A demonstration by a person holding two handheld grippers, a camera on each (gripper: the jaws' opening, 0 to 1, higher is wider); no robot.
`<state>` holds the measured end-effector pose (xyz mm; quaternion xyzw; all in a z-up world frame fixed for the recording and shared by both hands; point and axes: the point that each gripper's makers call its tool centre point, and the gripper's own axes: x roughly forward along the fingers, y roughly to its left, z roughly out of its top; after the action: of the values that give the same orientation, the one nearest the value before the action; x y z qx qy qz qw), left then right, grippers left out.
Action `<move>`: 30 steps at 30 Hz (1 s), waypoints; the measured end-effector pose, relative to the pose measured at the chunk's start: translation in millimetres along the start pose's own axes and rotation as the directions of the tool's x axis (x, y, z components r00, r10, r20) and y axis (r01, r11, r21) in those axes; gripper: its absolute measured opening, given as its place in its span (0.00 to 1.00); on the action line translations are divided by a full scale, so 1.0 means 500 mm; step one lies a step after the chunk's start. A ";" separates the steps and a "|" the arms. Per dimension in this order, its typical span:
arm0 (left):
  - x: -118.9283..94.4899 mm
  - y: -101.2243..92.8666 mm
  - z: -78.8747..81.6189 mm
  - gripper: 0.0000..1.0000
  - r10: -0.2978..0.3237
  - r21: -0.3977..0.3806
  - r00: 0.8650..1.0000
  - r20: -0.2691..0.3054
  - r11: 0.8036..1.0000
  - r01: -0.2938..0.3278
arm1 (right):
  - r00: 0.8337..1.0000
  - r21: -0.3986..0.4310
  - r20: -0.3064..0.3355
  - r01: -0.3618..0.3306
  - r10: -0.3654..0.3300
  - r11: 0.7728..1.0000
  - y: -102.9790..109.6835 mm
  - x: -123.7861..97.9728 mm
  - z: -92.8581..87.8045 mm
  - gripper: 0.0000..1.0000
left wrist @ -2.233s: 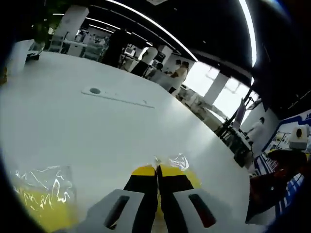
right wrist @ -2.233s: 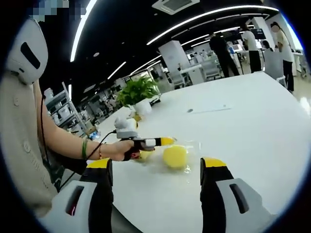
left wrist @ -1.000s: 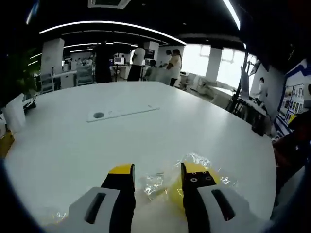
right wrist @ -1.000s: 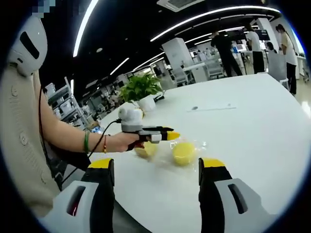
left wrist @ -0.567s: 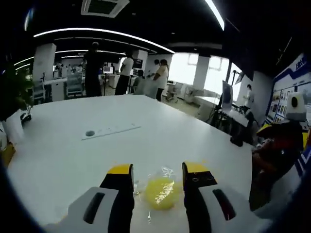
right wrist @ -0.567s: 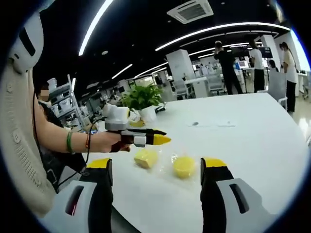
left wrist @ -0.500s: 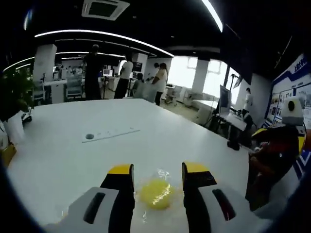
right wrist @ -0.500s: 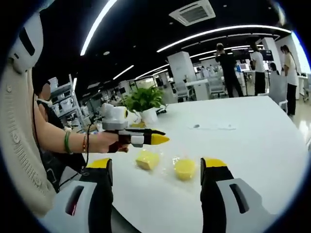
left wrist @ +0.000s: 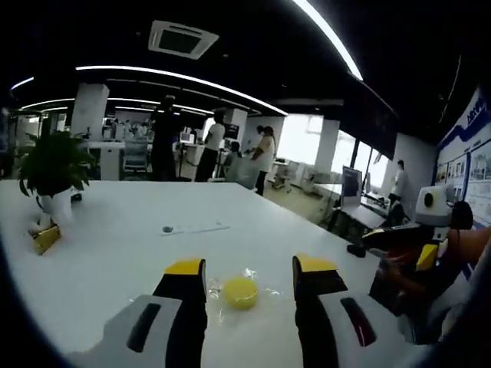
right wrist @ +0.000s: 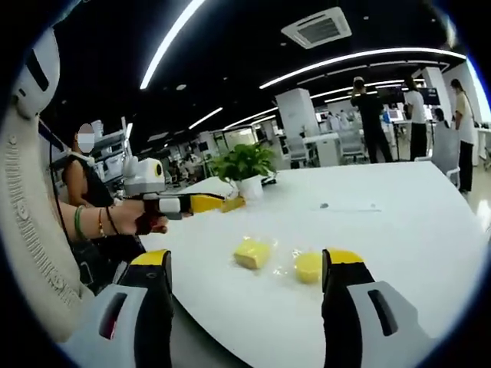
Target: Compare the silicone blocks by pressing each to a similar depth, holding the contact briefly, and releasing to observe deformation and rebound differences across the visible hardness samples.
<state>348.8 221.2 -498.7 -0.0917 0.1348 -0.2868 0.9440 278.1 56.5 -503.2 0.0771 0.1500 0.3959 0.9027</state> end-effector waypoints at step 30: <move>-0.217 0.000 -0.066 0.61 0.051 0.078 0.997 -0.057 0.996 -0.046 | 0.999 -0.001 0.029 0.024 -0.024 1.000 0.041 -0.023 -0.041 0.75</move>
<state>252.3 279.6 -508.0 -0.0435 0.1536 -0.2712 0.9492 249.7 62.5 -515.0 0.0805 0.1377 0.3838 0.9095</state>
